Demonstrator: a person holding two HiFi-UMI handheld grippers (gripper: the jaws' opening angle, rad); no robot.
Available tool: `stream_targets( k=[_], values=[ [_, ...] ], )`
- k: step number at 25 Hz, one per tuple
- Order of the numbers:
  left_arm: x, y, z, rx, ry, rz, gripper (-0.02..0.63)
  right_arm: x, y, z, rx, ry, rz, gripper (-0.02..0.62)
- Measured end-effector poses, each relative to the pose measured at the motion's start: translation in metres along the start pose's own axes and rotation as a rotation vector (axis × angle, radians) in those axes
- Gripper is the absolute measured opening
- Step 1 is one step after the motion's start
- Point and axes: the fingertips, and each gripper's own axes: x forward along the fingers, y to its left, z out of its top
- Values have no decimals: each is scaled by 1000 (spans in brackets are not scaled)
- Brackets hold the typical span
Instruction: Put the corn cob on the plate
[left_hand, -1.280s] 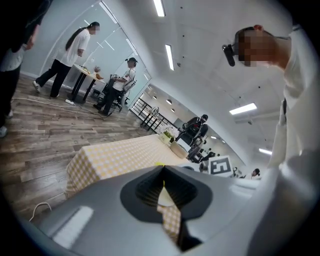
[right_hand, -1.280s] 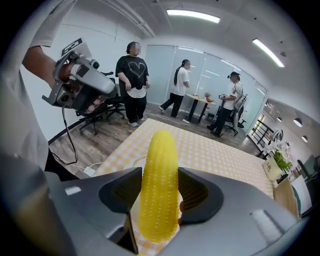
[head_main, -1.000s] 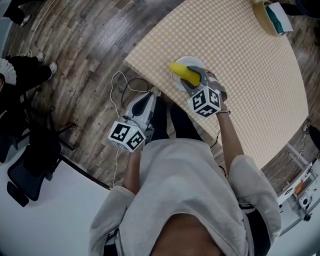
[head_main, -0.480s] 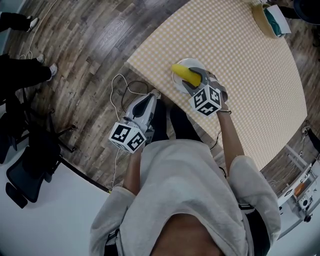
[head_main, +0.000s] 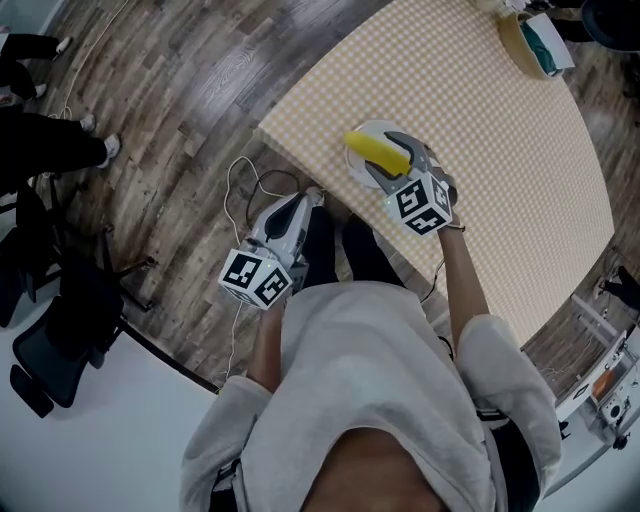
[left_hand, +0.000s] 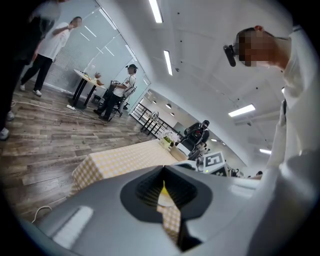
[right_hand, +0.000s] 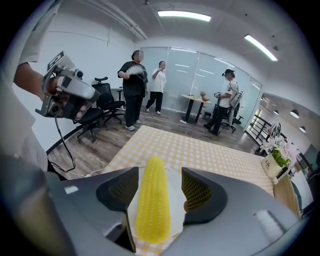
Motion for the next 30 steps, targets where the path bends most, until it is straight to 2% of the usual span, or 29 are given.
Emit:
stream_targets(
  k=[4, 8, 9, 14, 18, 21, 26, 30],
  values=[
    [-4, -5, 1, 9, -14, -6, 8, -17, -6, 8, 46, -74, -44, 223],
    [-10, -18, 13, 45, -36, -12, 8, -48, -15, 17, 143, -160, -90, 136],
    [-10, -23, 17, 58, -43, -18, 6, -58, -18, 21, 169, -187, -106, 98],
    [-9, -65, 30, 127, -86, -52, 8, -121, -27, 38, 284, -375, -169, 8],
    [-7, -101, 37, 187, -122, -77, 8, -179, -36, 54, 367, -544, -190, 0],
    [-9, -126, 36, 225, -135, -89, 8, -214, -35, 57, 371, -633, -217, 0],
    [-18, -159, 32, 275, -139, -112, 8, -242, -9, 46, 352, -645, -247, -2],
    [-25, -176, 28, 300, -135, -139, 8, -255, 21, 35, 405, -655, -229, -2]
  ],
)
